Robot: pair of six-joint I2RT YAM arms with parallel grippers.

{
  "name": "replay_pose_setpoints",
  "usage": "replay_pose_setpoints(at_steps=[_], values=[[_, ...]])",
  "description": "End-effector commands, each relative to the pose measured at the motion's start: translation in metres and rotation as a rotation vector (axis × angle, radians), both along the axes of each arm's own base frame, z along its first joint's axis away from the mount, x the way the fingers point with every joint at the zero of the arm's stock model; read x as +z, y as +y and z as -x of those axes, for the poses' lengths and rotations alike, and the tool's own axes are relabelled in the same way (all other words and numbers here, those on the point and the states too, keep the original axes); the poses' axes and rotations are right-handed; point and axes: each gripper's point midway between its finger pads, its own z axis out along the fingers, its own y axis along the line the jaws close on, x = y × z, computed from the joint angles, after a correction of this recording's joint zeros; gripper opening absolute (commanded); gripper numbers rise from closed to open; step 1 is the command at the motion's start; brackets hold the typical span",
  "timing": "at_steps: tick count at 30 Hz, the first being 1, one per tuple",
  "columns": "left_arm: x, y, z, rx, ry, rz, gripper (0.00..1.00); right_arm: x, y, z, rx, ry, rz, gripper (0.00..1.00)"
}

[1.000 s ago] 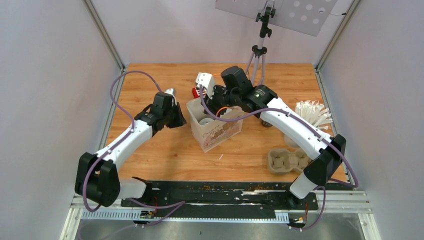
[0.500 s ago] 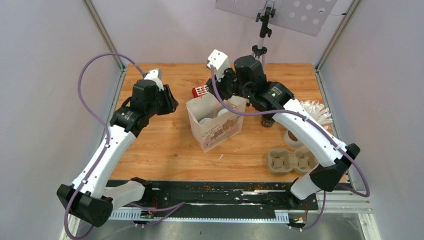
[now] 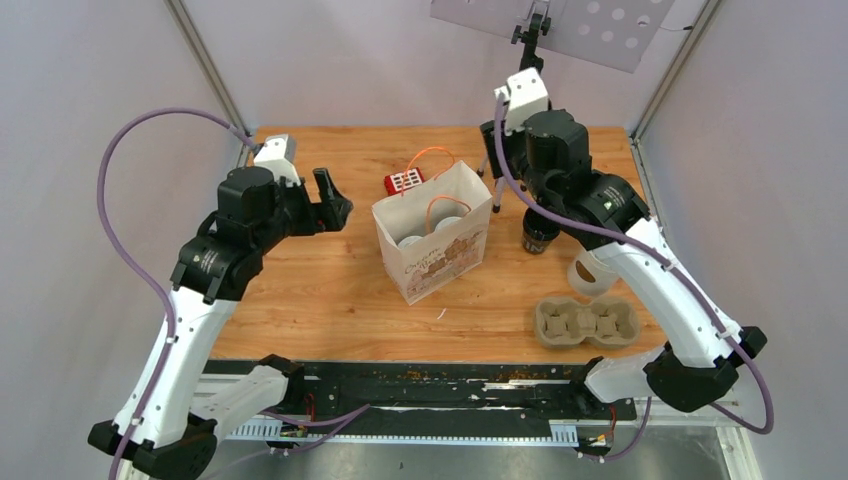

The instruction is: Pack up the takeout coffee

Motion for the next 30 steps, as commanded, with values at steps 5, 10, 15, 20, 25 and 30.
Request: replay_pose_setpoints(at_steps=[5, 10, 15, 20, 25, 30], values=[[0.000, -0.004, 0.028, -0.093, 0.017, 0.000, 1.00, -0.073, -0.128, 0.006, -0.487, 0.217, -0.099, 0.52], [-0.015, -0.011, 0.038, -0.134, 0.072, 0.027, 1.00, -0.132, -0.170, 0.035, -0.691, 0.385, -0.256, 0.47], [-0.020, -0.010, 0.041, -0.126, 0.072, 0.033, 1.00, -0.157, -0.212, 0.065, -0.903, 0.415, -0.226, 0.52], [-0.028, -0.012, 0.040, -0.124, 0.084, 0.046, 1.00, -0.170, -0.239, 0.081, -1.024, 0.448, -0.219, 0.53], [-0.029, -0.011, 0.040, -0.117, 0.082, 0.050, 1.00, -0.184, -0.240, 0.082, -1.026, 0.464, -0.227, 0.53], [-0.023, -0.010, 0.038, -0.109, 0.066, 0.046, 1.00, -0.198, -0.235, 0.079, -0.994, 0.473, -0.243, 0.48]])
